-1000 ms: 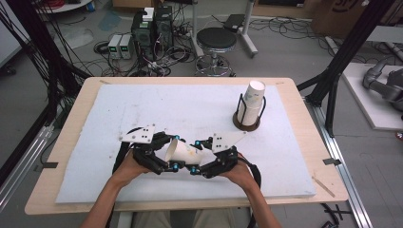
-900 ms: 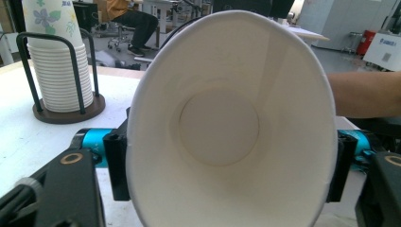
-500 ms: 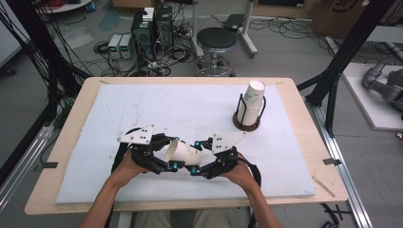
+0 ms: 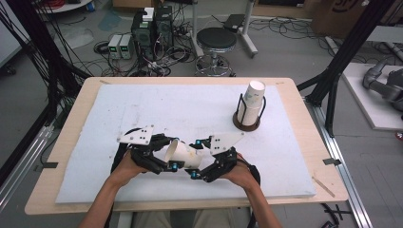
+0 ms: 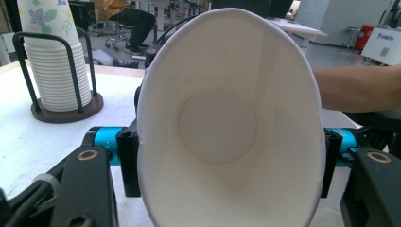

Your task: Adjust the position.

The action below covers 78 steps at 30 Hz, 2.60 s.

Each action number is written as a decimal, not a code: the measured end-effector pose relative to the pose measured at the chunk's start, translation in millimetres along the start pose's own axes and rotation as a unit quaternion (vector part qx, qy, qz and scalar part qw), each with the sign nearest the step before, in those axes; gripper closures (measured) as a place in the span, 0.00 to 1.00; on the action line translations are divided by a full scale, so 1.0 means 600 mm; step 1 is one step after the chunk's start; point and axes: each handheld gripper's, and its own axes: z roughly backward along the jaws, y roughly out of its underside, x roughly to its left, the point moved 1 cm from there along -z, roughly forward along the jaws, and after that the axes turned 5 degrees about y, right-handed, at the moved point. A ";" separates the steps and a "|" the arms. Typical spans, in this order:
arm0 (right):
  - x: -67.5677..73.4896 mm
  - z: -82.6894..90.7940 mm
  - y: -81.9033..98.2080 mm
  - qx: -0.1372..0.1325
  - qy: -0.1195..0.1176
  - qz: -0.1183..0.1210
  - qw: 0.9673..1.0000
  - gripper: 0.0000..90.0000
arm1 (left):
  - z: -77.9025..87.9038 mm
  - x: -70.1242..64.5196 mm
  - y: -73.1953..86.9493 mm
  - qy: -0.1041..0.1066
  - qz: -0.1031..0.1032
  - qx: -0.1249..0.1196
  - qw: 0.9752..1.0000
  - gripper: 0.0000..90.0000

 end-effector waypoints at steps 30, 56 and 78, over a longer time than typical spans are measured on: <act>0.001 -0.001 0.000 0.005 0.000 -0.002 1.000 0.21 | 0.009 0.000 -0.001 -0.009 -0.001 0.002 1.000 0.38; 0.000 0.037 0.023 0.009 0.062 -0.038 0.997 0.21 | 0.052 -0.014 -0.021 -0.060 -0.014 0.032 0.998 0.38; -0.019 0.086 0.079 0.006 0.183 -0.102 0.978 0.21 | 0.060 -0.001 -0.035 -0.106 -0.005 0.104 0.989 0.38</act>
